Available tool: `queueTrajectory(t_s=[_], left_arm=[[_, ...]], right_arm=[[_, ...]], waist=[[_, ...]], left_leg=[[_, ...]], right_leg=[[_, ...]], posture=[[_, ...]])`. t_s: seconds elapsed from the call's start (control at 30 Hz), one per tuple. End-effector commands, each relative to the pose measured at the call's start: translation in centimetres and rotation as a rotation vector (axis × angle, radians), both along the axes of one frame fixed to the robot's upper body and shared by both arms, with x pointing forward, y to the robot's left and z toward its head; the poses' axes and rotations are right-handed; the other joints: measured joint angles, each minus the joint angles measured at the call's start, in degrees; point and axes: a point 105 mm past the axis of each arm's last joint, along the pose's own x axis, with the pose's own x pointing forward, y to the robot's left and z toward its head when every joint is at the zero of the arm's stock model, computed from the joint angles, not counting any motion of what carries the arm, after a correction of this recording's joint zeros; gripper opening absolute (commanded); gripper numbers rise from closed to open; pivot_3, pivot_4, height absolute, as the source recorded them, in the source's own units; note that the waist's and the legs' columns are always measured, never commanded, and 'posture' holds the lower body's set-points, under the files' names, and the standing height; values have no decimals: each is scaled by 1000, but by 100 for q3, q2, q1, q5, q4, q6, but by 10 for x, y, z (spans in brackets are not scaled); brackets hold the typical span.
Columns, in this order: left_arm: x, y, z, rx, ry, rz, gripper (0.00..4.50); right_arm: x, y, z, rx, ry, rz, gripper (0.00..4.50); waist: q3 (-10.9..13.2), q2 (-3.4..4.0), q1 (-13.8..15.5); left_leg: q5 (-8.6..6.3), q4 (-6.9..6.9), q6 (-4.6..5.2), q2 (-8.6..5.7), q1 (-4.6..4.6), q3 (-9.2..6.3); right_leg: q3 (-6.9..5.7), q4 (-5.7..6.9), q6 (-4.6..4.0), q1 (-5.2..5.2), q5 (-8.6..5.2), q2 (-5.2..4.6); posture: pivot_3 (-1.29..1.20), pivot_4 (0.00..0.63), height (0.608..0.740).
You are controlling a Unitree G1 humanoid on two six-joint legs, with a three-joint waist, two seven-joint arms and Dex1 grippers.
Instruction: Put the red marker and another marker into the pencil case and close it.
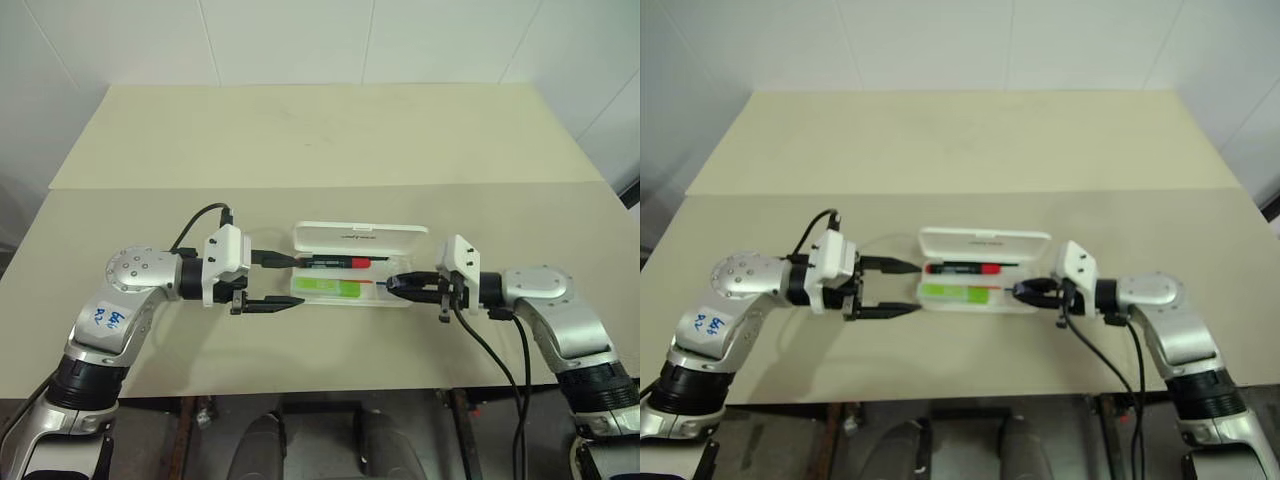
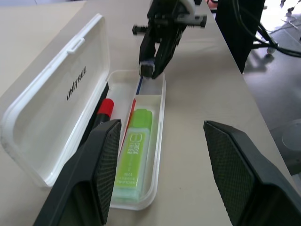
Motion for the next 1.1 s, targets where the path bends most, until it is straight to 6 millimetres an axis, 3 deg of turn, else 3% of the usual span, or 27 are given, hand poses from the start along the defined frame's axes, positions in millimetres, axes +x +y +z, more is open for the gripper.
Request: queueTrajectory(t_s=[0.03,0.17,0.47,0.63,0.73,0.87,1.1], left_arm=[[-2,2,7,1,-44,6,3000],[-3,3,8,-4,-48,13,3000],[-3,4,9,-4,-52,18,3000],[-3,5,9,-1,-52,14,3000],[-4,8,9,3,-49,15,3000],[-5,12,7,8,-42,16,3000],[-6,27,3,30,-28,39,3000]], right_arm=[[4,4,2,-4,-32,33,391],[8,4,1,-9,-25,46,391],[11,9,21,44,-77,69,3546],[1,6,30,60,-81,77,3546],[-14,1,37,69,-61,82,3546],[-35,-9,40,47,-53,66,4480],[-52,-24,54,65,-132,-18,4480]], waist=[[0,0,0],[0,0,-10],[0,0,-6],[0,0,-3],[0,0,5],[0,0,13],[0,-1,-6]], left_leg=[[0,-1,0,1,1,-1],[-1,-1,1,1,0,0],[-1,0,1,2,3,0],[-2,-1,0,2,2,0],[-3,-4,0,3,1,-1],[-6,-3,2,2,0,-1],[-6,-3,2,4,4,4]], right_leg=[[-1,1,5,0,3,1],[-1,2,9,-1,4,1],[-2,5,9,-1,5,2],[-2,5,10,-1,5,2],[-4,5,10,-2,4,1],[-4,-1,10,0,3,-1],[0,-1,-31,1,-18,0]], posture=[[0,150,740],[0,150,740],[0,150,740],[0,150,740],[0,150,740],[0,150,740],[0,150,740]])
